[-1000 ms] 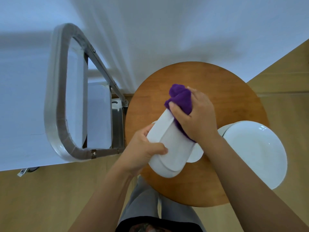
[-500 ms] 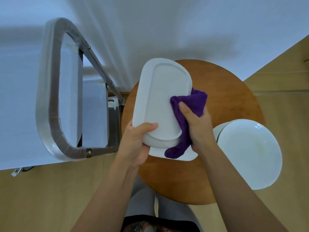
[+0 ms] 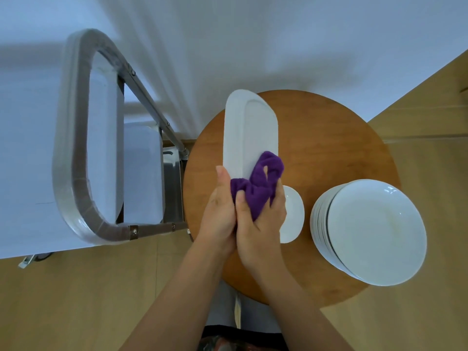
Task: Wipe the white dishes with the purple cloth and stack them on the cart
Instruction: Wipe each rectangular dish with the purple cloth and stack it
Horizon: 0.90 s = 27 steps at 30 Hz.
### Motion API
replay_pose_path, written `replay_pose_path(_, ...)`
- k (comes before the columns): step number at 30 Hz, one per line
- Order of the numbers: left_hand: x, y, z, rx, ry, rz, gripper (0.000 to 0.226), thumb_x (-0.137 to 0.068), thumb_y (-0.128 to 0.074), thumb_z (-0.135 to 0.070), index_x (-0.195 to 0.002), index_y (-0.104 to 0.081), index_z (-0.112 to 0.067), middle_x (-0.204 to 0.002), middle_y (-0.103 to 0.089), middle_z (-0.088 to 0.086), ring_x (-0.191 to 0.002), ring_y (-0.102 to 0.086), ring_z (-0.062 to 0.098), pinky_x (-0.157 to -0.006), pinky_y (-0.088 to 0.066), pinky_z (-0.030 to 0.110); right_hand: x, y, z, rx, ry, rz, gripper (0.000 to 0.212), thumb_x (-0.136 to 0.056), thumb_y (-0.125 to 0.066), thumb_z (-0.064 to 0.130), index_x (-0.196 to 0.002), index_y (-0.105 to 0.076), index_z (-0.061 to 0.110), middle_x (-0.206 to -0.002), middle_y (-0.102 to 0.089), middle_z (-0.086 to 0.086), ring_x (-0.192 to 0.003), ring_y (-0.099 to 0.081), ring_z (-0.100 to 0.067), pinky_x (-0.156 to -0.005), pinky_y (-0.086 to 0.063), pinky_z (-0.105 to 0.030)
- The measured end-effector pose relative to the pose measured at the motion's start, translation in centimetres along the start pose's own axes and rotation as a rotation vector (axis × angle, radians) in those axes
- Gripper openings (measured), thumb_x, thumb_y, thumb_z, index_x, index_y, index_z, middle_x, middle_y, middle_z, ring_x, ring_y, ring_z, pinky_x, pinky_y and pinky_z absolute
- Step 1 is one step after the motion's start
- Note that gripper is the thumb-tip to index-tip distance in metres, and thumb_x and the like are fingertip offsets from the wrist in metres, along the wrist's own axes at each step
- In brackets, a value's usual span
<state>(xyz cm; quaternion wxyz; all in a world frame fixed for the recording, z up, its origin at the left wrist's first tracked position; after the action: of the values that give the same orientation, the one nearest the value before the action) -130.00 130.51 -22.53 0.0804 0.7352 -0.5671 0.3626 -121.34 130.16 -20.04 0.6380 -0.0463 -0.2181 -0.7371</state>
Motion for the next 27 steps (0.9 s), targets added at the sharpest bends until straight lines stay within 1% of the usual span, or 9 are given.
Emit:
replay_pose_path(5, 1.7, -0.8, 0.6, -0.016, -0.030, 0.056, 0.057, -0.070, -0.039, -0.078, -0.106, -0.058, -0.037, -0.095, -0.071, -0.011, -0.095, -0.067, 0.004, -0.097, -0.050, 0.035, 0.3, -1.8, 1.3, -0.096, -0.073, 0.064, 0.075, -0.078, -0.053, 0.051, -0.142, -0.031, 0.020, -0.134, -0.048, -0.002, -0.123, -0.046, -0.016, -0.104, -0.042, -0.036)
replay_pose_path(8, 2.7, -1.3, 0.3, -0.167, -0.112, 0.108, 0.066, -0.067, -0.027, -0.083, -0.104, -0.056, -0.036, -0.091, -0.072, -0.013, -0.090, -0.066, -0.002, -0.075, -0.053, 0.018, -0.2, -1.0, 1.1, -0.254, -0.137, 0.110, 0.059, -0.082, -0.067, 0.030, -0.131, -0.044, 0.007, -0.115, -0.060, -0.006, -0.101, -0.061, -0.013, -0.081, -0.051, -0.015)
replay_pose_path(11, 3.7, -2.8, 0.6, -0.308, -0.186, 0.214, 0.060, -0.084, -0.027, -0.068, -0.123, -0.048, -0.028, -0.114, -0.062, -0.004, -0.109, -0.060, 0.005, -0.080, -0.051, 0.016, -2.0, 1.0, -0.4, -0.247, -0.174, 0.081, 0.045, -0.079, -0.072, 0.029, -0.118, -0.051, 0.022, -0.103, -0.063, 0.003, -0.090, -0.064, -0.013, -0.076, -0.056, -0.023)
replay_pose_path(14, 3.8, -3.6, 1.0, -0.731, -0.305, 0.271, 0.066, -0.088, -0.016, -0.066, -0.143, -0.032, -0.032, -0.147, -0.040, -0.004, -0.138, -0.033, 0.015, -0.110, -0.034, 0.043, -3.2, 2.0, -2.6, -0.289, -0.262, 0.037, 0.029, -0.079, -0.072, 0.032, -0.098, -0.050, 0.031, -0.096, -0.062, 0.007, -0.091, -0.063, -0.017, -0.079, -0.056, -0.033)
replay_pose_path(16, 3.6, -2.8, 0.5, -1.047, -0.382, 0.181, 0.072, -0.081, -0.007, -0.073, -0.145, -0.023, -0.042, -0.151, -0.029, -0.018, -0.142, -0.019, 0.008, -0.116, -0.023, 0.036, -3.3, 2.8, -3.8, -0.349, -0.315, -0.005, 0.025, -0.080, -0.072, 0.027, -0.097, -0.053, 0.030, -0.089, -0.067, 0.005, -0.086, -0.066, -0.018, -0.070, -0.058, -0.032)
replay_pose_path(19, 4.1, 0.3, -3.4, -0.853, -0.537, -0.075, 0.046, -0.087, -0.042, -0.053, -0.131, -0.038, -0.042, -0.128, -0.044, -0.028, -0.127, -0.038, 0.001, -0.104, -0.036, 0.023, -3.6, 4.4, -5.3, -0.479, -0.384, -0.080, 0.025, -0.081, -0.071, 0.022, -0.104, -0.061, 0.023, -0.084, -0.072, 0.006, -0.076, -0.070, -0.013, -0.059, -0.056, -0.029)
replay_pose_path(22, 4.1, 4.6, -6.2, -0.755, -0.656, -0.419, 0.058, -0.082, -0.060, -0.028, -0.137, -0.042, -0.021, -0.138, -0.047, -0.002, -0.131, -0.041, 0.018, -0.105, -0.033, 0.031, -3.6, 4.7, -5.6, -0.499, -0.374, -0.068, 0.019, -0.081, -0.070, 0.026, -0.097, -0.061, 0.029, -0.080, -0.072, 0.012, -0.072, -0.070, -0.008, -0.055, -0.055, -0.025)
replay_pose_path(25, 1.4, 4.7, -2.2, -0.102, -0.140, -0.121, 0.064, -0.078, -0.064, -0.036, -0.137, -0.044, -0.025, -0.139, -0.052, 0.000, -0.125, -0.052, 0.021, -0.098, -0.046, 0.036, -3.3, 4.2, -5.7, -0.439, -0.363, -0.021, 0.018, -0.082, -0.070, 0.028, -0.098, -0.062, 0.029, -0.084, -0.072, 0.010, -0.077, -0.070, -0.012, -0.065, -0.057, -0.030)
replay_pose_path(27, 1.1, 3.6, -0.3, 0.210, 0.014, -0.006, 0.047, -0.082, -0.062, -0.035, -0.127, -0.054, -0.023, -0.119, -0.067, 0.003, -0.107, -0.066, 0.024, -0.077, -0.057, 0.037, -3.1, 3.8, -5.4, -0.327, -0.348, 0.023, 0.016, -0.084, -0.068, 0.031, -0.097, -0.061, 0.028, -0.087, -0.072, 0.006, -0.083, -0.069, -0.017, -0.072, -0.057, -0.034)
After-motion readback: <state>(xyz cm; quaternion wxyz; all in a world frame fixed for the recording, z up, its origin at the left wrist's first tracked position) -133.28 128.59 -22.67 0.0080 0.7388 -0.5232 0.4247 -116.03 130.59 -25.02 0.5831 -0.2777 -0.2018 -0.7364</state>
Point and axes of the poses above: each hand's wrist, its own x-axis away from the middle knuckle, its own y-axis out of the back of the hand, z = x × y, the point moved 9 cm from there along -x, towards the middle knuckle
